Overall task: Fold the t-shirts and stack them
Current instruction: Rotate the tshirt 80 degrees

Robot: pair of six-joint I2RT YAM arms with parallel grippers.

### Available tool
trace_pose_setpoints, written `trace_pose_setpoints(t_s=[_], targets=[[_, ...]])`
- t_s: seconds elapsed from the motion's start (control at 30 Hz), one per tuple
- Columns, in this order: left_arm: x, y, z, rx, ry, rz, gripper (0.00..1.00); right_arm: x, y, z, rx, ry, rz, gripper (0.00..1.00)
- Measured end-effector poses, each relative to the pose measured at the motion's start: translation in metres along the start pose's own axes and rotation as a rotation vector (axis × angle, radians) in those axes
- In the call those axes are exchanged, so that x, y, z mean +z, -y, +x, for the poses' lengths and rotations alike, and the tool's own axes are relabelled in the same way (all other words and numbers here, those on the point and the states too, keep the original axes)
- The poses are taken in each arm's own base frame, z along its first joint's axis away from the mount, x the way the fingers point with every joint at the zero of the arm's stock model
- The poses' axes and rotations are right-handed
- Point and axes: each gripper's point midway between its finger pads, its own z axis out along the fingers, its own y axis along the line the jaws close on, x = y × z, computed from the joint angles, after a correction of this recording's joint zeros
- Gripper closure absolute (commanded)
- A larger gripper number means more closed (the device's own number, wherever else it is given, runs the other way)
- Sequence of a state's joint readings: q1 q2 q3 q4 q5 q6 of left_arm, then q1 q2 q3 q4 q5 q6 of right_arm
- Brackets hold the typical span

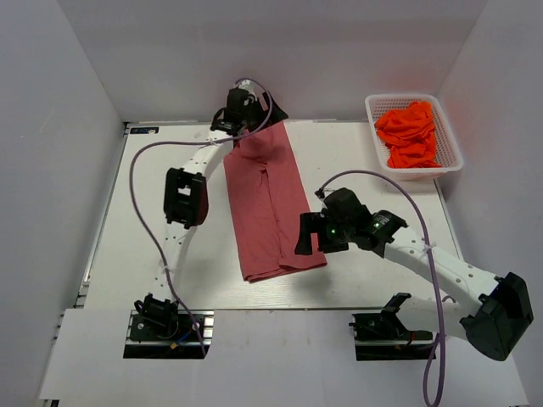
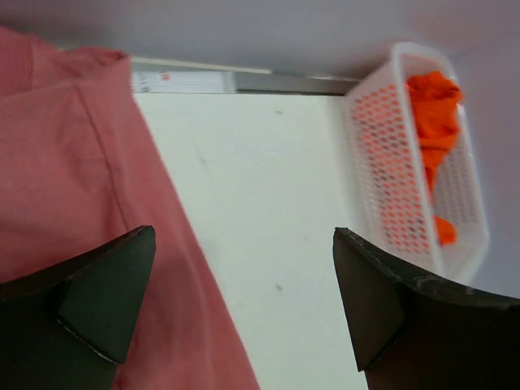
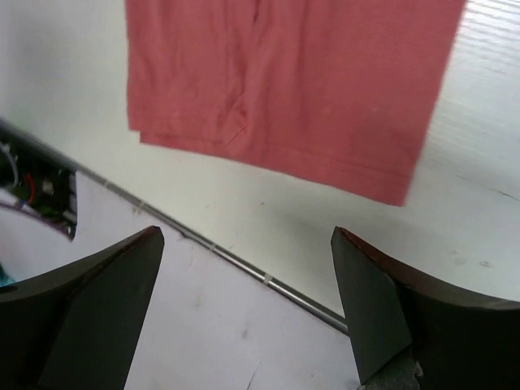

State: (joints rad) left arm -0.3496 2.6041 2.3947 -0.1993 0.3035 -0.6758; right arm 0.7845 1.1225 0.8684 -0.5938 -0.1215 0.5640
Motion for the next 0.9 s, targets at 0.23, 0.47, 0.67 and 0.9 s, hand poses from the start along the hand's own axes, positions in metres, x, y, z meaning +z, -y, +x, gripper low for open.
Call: trace_pose_setpoints(t_s=[0.23,0.47,0.67,0.9], targets=[[-0.174,0.114,-0.037,0.113,0.017,0.084,0.0,0.017,0.036,-0.01,0.081,0.027,0.18,0.1],[-0.323,0.1,0.124,0.042,-0.19,0.056,0.0,0.031,0.066,-0.006,0.142,0.004,0.259,0.1],[-0.377,-0.005,0.302,-0.148,-0.625,-0.226,0.0,0.038,0.081,0.02,0.152,-0.072,0.249,0.1],[-0.402,-0.011,0.352,-0.156,-0.798,-0.296,0.09,0.05,0.078,0.029,0.157,-0.117,0.194,0.12]])
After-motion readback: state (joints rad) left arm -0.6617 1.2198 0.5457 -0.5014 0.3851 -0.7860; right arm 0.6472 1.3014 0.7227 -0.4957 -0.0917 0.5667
